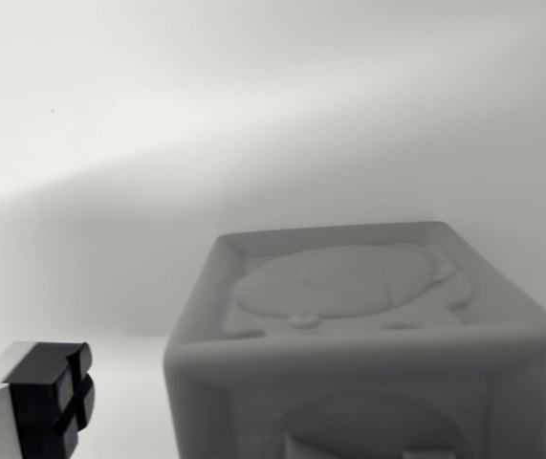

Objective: Destack cube

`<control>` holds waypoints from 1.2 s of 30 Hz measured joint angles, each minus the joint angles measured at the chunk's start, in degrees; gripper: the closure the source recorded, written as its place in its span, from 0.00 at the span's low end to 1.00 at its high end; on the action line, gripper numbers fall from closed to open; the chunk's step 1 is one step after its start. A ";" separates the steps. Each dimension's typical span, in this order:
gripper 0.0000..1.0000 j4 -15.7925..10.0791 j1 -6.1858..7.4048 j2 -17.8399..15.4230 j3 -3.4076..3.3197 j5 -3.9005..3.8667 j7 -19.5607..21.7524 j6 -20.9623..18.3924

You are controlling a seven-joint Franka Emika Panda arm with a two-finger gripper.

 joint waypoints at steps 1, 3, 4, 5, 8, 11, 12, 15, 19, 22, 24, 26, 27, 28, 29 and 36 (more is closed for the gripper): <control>0.00 0.00 0.00 0.00 0.00 0.00 0.00 0.00; 0.00 0.00 0.00 0.00 0.00 0.00 0.00 0.00; 0.00 0.00 0.00 0.00 0.00 0.00 0.00 0.00; 0.00 0.00 0.00 0.00 0.00 0.00 0.00 0.00; 0.00 0.00 0.00 0.00 0.00 0.00 0.00 0.00; 0.00 0.00 0.00 0.00 0.00 0.00 0.00 0.00; 0.00 0.00 0.00 0.00 0.00 0.00 0.00 0.00; 0.00 0.00 0.00 0.00 0.00 0.00 0.00 0.00; 0.00 -0.02 0.01 -0.08 -0.01 0.00 0.01 -0.05; 0.00 -0.11 0.08 -0.54 -0.10 0.00 0.04 -0.36; 0.00 -0.22 0.20 -1.00 -0.24 -0.01 0.06 -0.68; 0.00 -0.45 0.41 -1.86 -0.45 -0.03 0.09 -1.23; 0.00 -0.58 0.53 -2.27 -0.57 -0.05 0.11 -1.52; 0.00 -0.64 0.59 -2.48 -0.63 -0.07 0.13 -1.67; 0.00 -0.76 0.71 -2.94 -0.76 -0.11 0.16 -1.99; 0.00 -1.61 1.68 -6.41 -1.90 -0.73 0.61 -4.62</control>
